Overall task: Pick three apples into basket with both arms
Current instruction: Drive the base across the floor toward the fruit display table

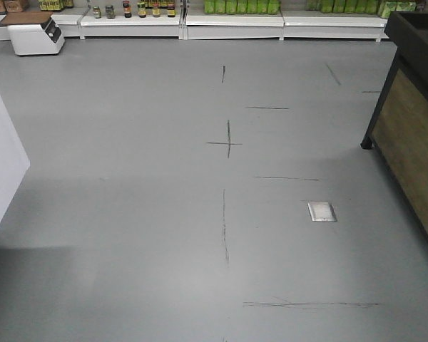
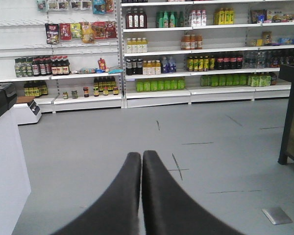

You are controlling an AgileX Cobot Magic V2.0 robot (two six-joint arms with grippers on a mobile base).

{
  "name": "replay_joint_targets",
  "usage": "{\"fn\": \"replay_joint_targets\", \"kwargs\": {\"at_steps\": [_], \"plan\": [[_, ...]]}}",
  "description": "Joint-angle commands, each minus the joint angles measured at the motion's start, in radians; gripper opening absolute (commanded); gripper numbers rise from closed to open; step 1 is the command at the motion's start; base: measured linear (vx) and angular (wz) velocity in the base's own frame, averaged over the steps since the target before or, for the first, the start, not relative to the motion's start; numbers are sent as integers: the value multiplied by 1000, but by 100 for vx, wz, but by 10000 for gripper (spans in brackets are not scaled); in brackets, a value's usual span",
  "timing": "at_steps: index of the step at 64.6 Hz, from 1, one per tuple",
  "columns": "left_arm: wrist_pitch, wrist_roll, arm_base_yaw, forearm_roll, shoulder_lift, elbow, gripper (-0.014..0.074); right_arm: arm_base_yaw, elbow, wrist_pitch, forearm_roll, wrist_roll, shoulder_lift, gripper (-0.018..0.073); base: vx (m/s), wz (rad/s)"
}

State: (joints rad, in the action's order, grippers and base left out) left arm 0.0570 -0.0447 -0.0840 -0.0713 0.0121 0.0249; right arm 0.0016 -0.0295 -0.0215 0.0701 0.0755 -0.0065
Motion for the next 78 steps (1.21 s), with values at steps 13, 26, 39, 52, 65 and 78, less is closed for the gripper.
{"fn": "replay_joint_targets", "kwargs": {"at_steps": [13,26,39,52,65,78], "plan": [[-65,2,0,-8,16,22,-6,0,-4,74,2,-9,18,-9,0,0],[-65,2,0,-8,16,22,-6,0,-4,74,2,-9,18,-9,0,0],[-65,2,0,-8,16,22,-6,0,-4,74,2,-9,18,-9,0,0],[-65,2,0,-8,16,22,-6,0,-4,74,2,-9,18,-9,0,0],[-65,2,0,-8,16,22,-6,0,-4,75,3,-9,18,-9,0,1],[-65,2,0,-8,16,22,-6,0,-4,78,3,-9,18,-9,3,5]]}}
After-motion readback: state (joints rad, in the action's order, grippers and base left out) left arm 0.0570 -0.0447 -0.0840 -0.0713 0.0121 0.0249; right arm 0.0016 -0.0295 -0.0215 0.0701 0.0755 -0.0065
